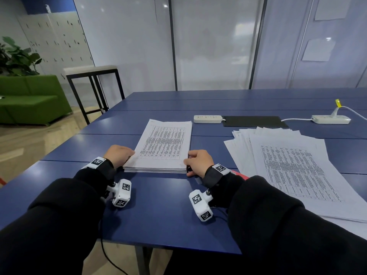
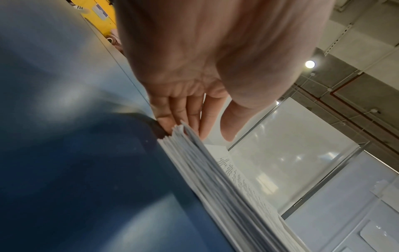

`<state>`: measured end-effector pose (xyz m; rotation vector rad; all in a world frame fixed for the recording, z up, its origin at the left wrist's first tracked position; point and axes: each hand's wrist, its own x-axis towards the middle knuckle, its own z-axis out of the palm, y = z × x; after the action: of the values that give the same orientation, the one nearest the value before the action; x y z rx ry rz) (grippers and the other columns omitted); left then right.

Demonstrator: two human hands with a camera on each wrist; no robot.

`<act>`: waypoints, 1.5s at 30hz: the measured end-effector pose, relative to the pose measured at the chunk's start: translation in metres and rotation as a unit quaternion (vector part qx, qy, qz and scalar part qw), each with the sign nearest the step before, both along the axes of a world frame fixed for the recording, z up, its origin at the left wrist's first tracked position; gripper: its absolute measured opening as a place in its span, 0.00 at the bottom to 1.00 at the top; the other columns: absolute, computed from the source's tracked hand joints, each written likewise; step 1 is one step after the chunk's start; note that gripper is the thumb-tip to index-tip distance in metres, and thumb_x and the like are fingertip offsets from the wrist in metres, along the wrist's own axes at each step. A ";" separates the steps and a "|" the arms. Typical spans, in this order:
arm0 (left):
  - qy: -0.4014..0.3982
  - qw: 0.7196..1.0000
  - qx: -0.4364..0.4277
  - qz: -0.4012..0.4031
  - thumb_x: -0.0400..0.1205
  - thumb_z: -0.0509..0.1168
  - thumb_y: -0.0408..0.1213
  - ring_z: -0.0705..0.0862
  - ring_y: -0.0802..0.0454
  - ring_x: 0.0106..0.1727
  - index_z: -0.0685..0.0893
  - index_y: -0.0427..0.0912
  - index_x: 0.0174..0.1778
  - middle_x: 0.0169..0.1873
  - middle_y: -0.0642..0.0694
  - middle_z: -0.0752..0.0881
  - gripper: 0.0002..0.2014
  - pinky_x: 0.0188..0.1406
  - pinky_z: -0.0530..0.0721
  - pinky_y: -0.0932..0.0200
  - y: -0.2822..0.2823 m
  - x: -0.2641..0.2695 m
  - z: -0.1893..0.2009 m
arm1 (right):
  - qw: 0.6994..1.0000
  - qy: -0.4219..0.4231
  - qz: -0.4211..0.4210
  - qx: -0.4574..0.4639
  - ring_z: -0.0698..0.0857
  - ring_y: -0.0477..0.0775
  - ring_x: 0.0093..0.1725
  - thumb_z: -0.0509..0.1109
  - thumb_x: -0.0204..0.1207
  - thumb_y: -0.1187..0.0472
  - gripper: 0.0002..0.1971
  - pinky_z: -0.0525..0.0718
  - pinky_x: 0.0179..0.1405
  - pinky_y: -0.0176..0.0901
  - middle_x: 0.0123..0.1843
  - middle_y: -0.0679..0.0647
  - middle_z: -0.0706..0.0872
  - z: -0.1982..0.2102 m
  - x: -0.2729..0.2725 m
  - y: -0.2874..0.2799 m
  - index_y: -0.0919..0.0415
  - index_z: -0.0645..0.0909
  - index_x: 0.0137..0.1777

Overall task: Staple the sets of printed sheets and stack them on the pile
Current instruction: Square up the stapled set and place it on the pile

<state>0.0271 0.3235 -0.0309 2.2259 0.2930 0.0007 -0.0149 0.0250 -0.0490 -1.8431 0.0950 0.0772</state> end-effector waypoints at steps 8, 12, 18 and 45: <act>0.047 0.992 -0.003 -0.117 0.57 0.88 0.51 0.90 0.50 0.58 0.87 0.53 0.60 0.55 0.49 0.92 0.35 0.65 0.83 0.54 0.012 -0.018 0.009 | 0.995 -0.024 0.080 -0.053 0.83 0.56 0.23 0.89 0.60 0.70 0.25 0.87 0.25 0.46 0.47 0.55 0.93 0.011 -0.013 -0.007 0.63 0.87 0.57; 0.078 0.979 0.082 -0.167 0.44 0.86 0.52 0.87 0.52 0.66 0.82 0.59 0.69 0.62 0.52 0.89 0.51 0.69 0.80 0.58 0.015 -0.021 0.011 | 0.990 -0.026 0.075 -0.114 0.84 0.55 0.22 0.89 0.59 0.69 0.20 0.84 0.22 0.43 0.44 0.63 0.90 0.014 -0.012 -0.006 0.70 0.82 0.46; 0.040 0.977 0.138 -0.158 0.53 0.84 0.39 0.89 0.47 0.62 0.87 0.62 0.55 0.58 0.48 0.92 0.33 0.73 0.82 0.50 0.012 -0.021 0.013 | 0.990 -0.007 0.071 -0.120 0.85 0.55 0.23 0.89 0.60 0.68 0.20 0.84 0.23 0.40 0.45 0.66 0.92 0.013 -0.010 -0.006 0.74 0.83 0.46; 0.038 0.983 0.120 -0.132 0.49 0.84 0.41 0.90 0.51 0.57 0.91 0.62 0.47 0.50 0.52 0.93 0.29 0.70 0.84 0.52 0.012 -0.022 0.012 | 0.998 0.020 0.047 -0.042 0.82 0.57 0.28 0.91 0.63 0.63 0.34 0.89 0.27 0.45 0.59 0.63 0.91 0.017 -0.016 -0.007 0.66 0.83 0.70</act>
<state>0.0051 0.3354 -0.0188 2.4937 0.0380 -0.2012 -0.0311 0.0183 -0.0319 -1.9301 0.0401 0.1794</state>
